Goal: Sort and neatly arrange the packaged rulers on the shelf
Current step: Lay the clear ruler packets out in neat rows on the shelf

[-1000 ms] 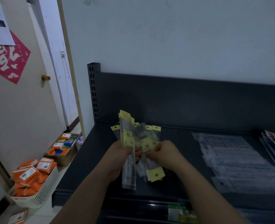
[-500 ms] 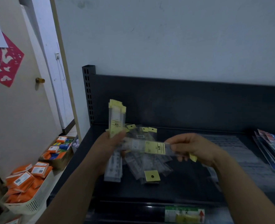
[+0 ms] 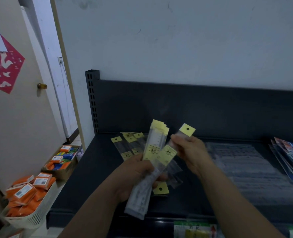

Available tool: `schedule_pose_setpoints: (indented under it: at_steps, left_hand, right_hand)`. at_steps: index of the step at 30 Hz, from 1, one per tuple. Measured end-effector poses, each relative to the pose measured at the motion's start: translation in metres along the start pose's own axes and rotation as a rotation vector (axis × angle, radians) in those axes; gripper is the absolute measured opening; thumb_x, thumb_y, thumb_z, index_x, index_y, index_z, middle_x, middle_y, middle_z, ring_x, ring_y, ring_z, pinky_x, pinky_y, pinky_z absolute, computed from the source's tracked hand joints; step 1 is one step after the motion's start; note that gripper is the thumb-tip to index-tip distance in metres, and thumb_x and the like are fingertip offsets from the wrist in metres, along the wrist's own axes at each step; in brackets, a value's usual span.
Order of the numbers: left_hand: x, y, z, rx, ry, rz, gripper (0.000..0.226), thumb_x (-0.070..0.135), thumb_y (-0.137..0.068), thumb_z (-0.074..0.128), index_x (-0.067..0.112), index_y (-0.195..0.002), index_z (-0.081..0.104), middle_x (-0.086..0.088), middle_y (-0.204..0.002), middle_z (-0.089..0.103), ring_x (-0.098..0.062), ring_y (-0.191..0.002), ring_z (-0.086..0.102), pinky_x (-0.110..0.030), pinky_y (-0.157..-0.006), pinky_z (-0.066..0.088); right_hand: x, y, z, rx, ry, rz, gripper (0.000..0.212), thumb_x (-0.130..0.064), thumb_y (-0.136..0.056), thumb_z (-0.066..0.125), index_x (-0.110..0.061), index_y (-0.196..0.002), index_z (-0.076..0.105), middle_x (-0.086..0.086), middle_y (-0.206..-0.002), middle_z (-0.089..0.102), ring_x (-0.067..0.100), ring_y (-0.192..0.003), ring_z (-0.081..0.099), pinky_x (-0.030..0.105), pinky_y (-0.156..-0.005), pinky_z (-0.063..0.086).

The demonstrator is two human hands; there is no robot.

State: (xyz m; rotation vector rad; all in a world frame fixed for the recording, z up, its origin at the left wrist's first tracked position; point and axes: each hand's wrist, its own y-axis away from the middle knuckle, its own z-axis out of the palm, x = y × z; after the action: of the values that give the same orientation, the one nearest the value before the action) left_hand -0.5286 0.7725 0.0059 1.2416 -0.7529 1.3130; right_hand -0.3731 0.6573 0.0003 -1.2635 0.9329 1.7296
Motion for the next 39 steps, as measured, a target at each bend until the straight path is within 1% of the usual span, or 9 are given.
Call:
schedule_pose_setpoints:
  at_steps: [3,7,10,13,20,24,31,35,39]
  left_hand:
    - [-0.004,0.000,-0.003,0.011,-0.085,-0.003,0.020,0.004,-0.095,0.050,0.010,-0.112,0.058,-0.012,-0.096,0.074,-0.020,-0.078,0.070,-0.029,-0.063,0.055]
    - [-0.005,-0.001,-0.021,0.195,0.005,0.068,0.021,-0.005,-0.093,0.045,0.000,-0.102,0.063,-0.018,-0.089,0.069,-0.022,-0.068,0.065,-0.036,-0.065,0.055]
    - [-0.008,-0.013,-0.036,0.386,0.010,0.093,0.026,-0.008,-0.092,0.041,-0.001,-0.099,0.065,-0.017,-0.098,0.070,-0.022,-0.084,0.069,-0.034,-0.071,0.057]
    - [-0.014,-0.018,-0.040,0.432,-0.028,0.067,0.029,-0.010,-0.089,0.039,-0.003,-0.094,0.067,-0.020,-0.094,0.068,-0.025,-0.081,0.065,-0.036,-0.074,0.055]
    - [-0.012,-0.017,-0.040,0.384,0.015,0.056,0.030,-0.013,-0.086,0.034,-0.009,-0.092,0.063,-0.020,-0.087,0.058,-0.027,-0.077,0.056,-0.033,-0.069,0.051]
    - [-0.010,-0.015,-0.040,0.380,0.041,0.052,0.029,-0.015,-0.086,0.035,-0.009,-0.095,0.061,-0.021,-0.089,0.056,-0.026,-0.076,0.056,-0.032,-0.068,0.051]
    - [-0.005,-0.014,-0.044,0.421,0.076,0.037,0.030,-0.010,-0.086,0.036,-0.009,-0.103,0.061,-0.026,-0.091,0.065,-0.032,-0.081,0.064,-0.041,-0.070,0.054]
    - [0.004,-0.007,-0.042,0.412,0.130,0.089,0.026,-0.009,-0.091,0.035,-0.002,-0.097,0.059,-0.020,-0.096,0.066,-0.026,-0.083,0.064,-0.033,-0.060,0.056]
    - [0.012,-0.007,-0.047,0.456,0.090,0.162,0.014,0.014,-0.097,0.051,0.005,-0.098,0.062,-0.011,-0.088,0.069,-0.016,-0.070,0.063,-0.026,-0.058,0.055]
  right_hand:
    - [0.005,-0.003,0.007,-0.107,0.275,-0.064,0.018,-0.022,-0.084,0.070,-0.007,-0.090,0.062,0.011,-0.079,0.064,0.016,-0.059,0.054,0.027,-0.051,0.042]
    - [0.007,-0.004,0.006,-0.154,0.713,-0.120,0.036,-0.045,-0.091,0.055,-0.011,-0.102,0.057,0.005,-0.093,0.064,0.014,-0.076,0.056,0.032,-0.067,0.045]
    - [0.014,0.004,0.013,-0.149,1.090,-0.126,0.048,-0.058,-0.077,0.067,-0.020,-0.101,0.051,-0.005,-0.093,0.056,0.011,-0.084,0.055,0.025,-0.065,0.044]
    - [0.029,0.008,0.024,-0.150,1.361,-0.128,0.074,-0.071,-0.063,0.067,-0.017,-0.112,0.052,0.001,-0.111,0.048,0.020,-0.106,0.048,0.030,-0.080,0.045]
    - [0.025,0.003,0.021,-0.104,1.110,-0.074,0.028,-0.035,-0.074,0.078,-0.015,-0.086,0.063,0.000,-0.084,0.063,0.009,-0.072,0.059,0.030,-0.066,0.053]
    - [0.016,0.005,0.018,-0.115,1.187,-0.041,0.032,-0.038,-0.075,0.075,-0.013,-0.089,0.062,-0.003,-0.076,0.059,0.007,-0.064,0.053,0.025,-0.052,0.041]
    - [0.012,-0.004,0.008,-0.121,1.115,0.082,0.028,-0.032,-0.074,0.076,-0.008,-0.082,0.063,0.003,-0.075,0.063,0.015,-0.067,0.060,0.023,-0.055,0.044]
    - [0.001,0.002,-0.006,-0.149,0.800,0.005,0.008,-0.011,-0.088,0.064,-0.004,-0.091,0.067,0.007,-0.076,0.068,0.011,-0.057,0.060,0.021,-0.048,0.048]
    - [-0.023,0.010,-0.032,-0.414,0.347,0.145,0.015,-0.004,-0.086,0.061,-0.003,-0.100,0.067,0.010,-0.075,0.070,0.018,-0.062,0.066,0.027,-0.053,0.055]
